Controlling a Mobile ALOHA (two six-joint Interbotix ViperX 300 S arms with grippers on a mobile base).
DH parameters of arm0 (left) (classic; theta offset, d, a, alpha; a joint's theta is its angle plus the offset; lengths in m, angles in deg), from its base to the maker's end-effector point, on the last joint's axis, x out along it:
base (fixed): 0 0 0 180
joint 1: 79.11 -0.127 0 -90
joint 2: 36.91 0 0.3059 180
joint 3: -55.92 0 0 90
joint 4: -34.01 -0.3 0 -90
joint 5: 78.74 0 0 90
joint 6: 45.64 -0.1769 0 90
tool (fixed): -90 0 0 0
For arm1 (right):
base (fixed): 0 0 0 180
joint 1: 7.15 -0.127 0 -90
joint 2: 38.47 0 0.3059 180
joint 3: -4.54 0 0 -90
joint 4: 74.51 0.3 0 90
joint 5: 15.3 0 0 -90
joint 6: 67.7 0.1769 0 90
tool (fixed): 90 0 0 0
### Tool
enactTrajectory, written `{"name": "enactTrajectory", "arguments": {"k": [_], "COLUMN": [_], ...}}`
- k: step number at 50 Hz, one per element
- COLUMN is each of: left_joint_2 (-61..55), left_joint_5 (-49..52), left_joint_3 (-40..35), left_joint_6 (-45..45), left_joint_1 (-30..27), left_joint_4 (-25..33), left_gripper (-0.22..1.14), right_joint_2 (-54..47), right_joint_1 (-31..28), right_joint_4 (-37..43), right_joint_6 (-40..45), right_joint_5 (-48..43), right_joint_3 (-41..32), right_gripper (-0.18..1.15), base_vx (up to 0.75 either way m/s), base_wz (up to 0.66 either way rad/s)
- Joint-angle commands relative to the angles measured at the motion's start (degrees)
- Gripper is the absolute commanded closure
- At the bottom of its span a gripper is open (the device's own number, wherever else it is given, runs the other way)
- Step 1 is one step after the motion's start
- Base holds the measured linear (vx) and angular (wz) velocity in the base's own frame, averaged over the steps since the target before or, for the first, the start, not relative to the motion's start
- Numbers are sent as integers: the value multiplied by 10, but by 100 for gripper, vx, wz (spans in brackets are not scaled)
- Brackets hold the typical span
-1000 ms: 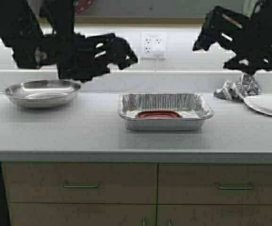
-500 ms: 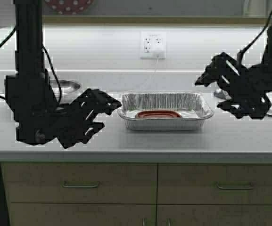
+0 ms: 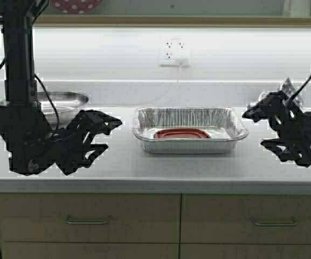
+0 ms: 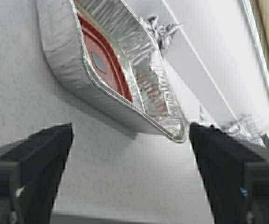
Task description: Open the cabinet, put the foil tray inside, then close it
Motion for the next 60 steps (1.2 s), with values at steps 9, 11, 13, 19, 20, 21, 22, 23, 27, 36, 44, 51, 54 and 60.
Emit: {"name": "enactTrajectory", "arguments": {"k": [9, 11, 13, 19, 20, 21, 22, 23, 27, 36, 44, 51, 54, 60], "left_joint_2": [7, 6, 5, 4, 4, 4, 4, 3, -1, -25, -45, -52, -54, -55], "left_joint_5": [-4, -4, -4, -4, -4, -4, -4, -4, -1, 22, 21, 21, 21, 21], "left_joint_3": [-1, 0, 1, 9, 9, 10, 10, 10, -2, -39, -64, -82, -91, -105], "left_joint_6": [4, 4, 4, 4, 5, 5, 6, 7, 17, 52, 79, 85, 85, 89], "left_joint_1": [-3, -3, -3, -3, -3, -3, -3, -3, -3, -3, -3, -3, -3, -3], "left_joint_4": [-7, -8, -7, -8, -8, -8, -8, -8, -9, -13, -14, -13, -13, -14], "left_gripper": [-11, -11, -11, -11, -11, -11, -11, -11, -11, -11, -11, -11, -11, -11], "right_joint_2": [-18, -19, -20, -26, -29, -32, -33, -38, -55, -103, -131, -143, -148, -153], "right_joint_1": [6, 8, 8, 8, 9, 9, 10, 10, 10, 10, 10, 11, 11, 11], "right_joint_4": [10, 10, 9, 9, 9, 9, 9, 9, 5, -11, -36, -46, -47, -62], "right_joint_6": [9, 11, 11, 10, 9, 9, 8, 9, 18, 39, 60, 70, 75, 84], "right_joint_5": [-56, -56, -56, -56, -56, -56, -56, -56, -56, -56, -56, -56, -52, -27], "right_joint_3": [-10, -12, -14, -17, -18, -19, -23, -27, -48, -94, -140, -164, -177, -197], "right_gripper": [-7, -7, -7, -7, -7, -7, -7, -7, -7, -7, -7, -7, -7, -7], "base_vx": [23, 28, 28, 26, 23, 22, 22, 21, 20, 14, 9, 4, 3, 2], "base_wz": [-6, -8, -8, -3, 1, 1, 1, 1, 0, -2, -4, -2, -2, -1]}}
